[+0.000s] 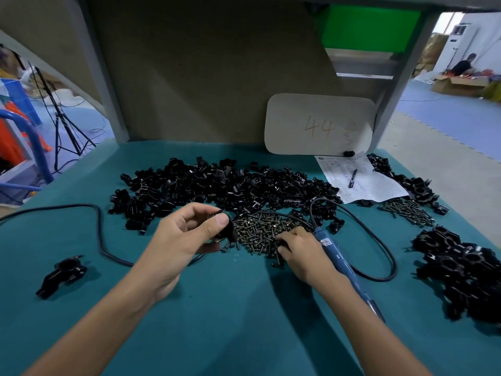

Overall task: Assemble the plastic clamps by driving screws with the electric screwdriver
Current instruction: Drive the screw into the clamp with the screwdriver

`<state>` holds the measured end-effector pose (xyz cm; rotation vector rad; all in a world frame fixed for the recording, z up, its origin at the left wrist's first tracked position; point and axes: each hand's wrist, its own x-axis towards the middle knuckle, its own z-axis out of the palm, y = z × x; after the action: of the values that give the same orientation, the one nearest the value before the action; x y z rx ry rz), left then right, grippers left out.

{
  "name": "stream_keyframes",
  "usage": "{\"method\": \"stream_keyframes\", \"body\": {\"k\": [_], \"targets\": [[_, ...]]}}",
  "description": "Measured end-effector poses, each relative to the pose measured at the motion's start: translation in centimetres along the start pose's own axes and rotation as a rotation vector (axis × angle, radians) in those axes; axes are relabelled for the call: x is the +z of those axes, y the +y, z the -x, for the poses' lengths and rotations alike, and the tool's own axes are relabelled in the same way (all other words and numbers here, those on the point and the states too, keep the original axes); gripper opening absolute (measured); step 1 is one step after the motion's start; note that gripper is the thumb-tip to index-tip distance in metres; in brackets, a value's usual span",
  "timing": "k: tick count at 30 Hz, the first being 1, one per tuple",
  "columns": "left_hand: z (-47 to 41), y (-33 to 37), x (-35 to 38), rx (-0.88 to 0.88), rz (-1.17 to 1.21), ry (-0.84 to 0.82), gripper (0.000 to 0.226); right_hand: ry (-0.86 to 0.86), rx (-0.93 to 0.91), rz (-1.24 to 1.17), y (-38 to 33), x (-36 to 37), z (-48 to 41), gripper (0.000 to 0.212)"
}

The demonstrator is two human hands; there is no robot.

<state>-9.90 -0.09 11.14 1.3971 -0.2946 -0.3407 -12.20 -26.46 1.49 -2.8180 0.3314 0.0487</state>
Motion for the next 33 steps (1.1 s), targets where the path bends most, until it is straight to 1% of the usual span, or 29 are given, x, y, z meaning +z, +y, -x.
{"method": "stream_keyframes", "body": {"k": [2, 4, 6, 8, 10, 11, 14, 16, 18, 20, 22, 28, 33], "targets": [[-0.1, -0.3, 0.0, -0.012, -0.041, 0.030, 0.049, 0.025, -0.024, 0.021, -0.1, 0.3, -0.3, 0.032], [-0.2, -0.7, -0.1, -0.026, -0.099, 0.055, 0.051, 0.064, -0.054, 0.054, -0.2, 0.5, -0.1, 0.024], [-0.2, -1.0, -0.2, -0.016, -0.204, 0.046, 0.047, 0.095, -0.069, 0.055, -0.5, 0.4, 0.2, 0.022], [0.0, -1.2, -0.3, 0.029, -0.295, 0.020, 0.039, 0.125, -0.054, -0.051, -0.9, -0.5, 0.8, 0.021], [0.3, -1.3, -0.4, 0.096, -0.387, 0.004, 0.035, 0.154, -0.063, -0.276, -1.6, -1.9, 1.9, 0.020], [0.5, -1.4, -0.5, 0.149, -0.472, 0.001, 0.036, 0.174, -0.086, -0.422, -2.2, -2.6, 2.6, 0.020], [0.9, -1.4, -0.4, 0.398, -0.782, 0.014, 0.033, 0.226, -0.150, -0.957, -4.8, -4.8, 5.1, 0.016], [1.3, -1.4, -0.1, 0.545, -0.902, 0.028, 0.036, 0.209, -0.212, -1.266, -6.7, -6.1, 6.7, 0.013], [1.5, -1.3, 0.3, 0.677, -0.957, 0.047, 0.037, 0.166, -0.262, -1.443, -8.2, -7.0, 8.0, 0.012], [1.6, -1.1, 0.6, 0.774, -0.992, 0.065, 0.036, 0.146, -0.284, -1.485, -9.0, -7.5, 8.8, 0.015], [1.7, -0.7, 0.7, 0.801, -1.010, 0.077, 0.037, 0.130, -0.299, -1.482, -9.3, -7.9, 9.3, 0.015], [2.2, -0.2, 0.6, 0.757, -1.040, 0.074, 0.040, 0.084, -0.342, -1.419, -9.0, -8.7, 9.9, 0.017], [2.3, -0.3, 0.9, 0.724, -1.068, -0.001, 0.033, 0.103, -0.359, -1.221, -8.6, -8.8, 10.0, 0.021]]}}
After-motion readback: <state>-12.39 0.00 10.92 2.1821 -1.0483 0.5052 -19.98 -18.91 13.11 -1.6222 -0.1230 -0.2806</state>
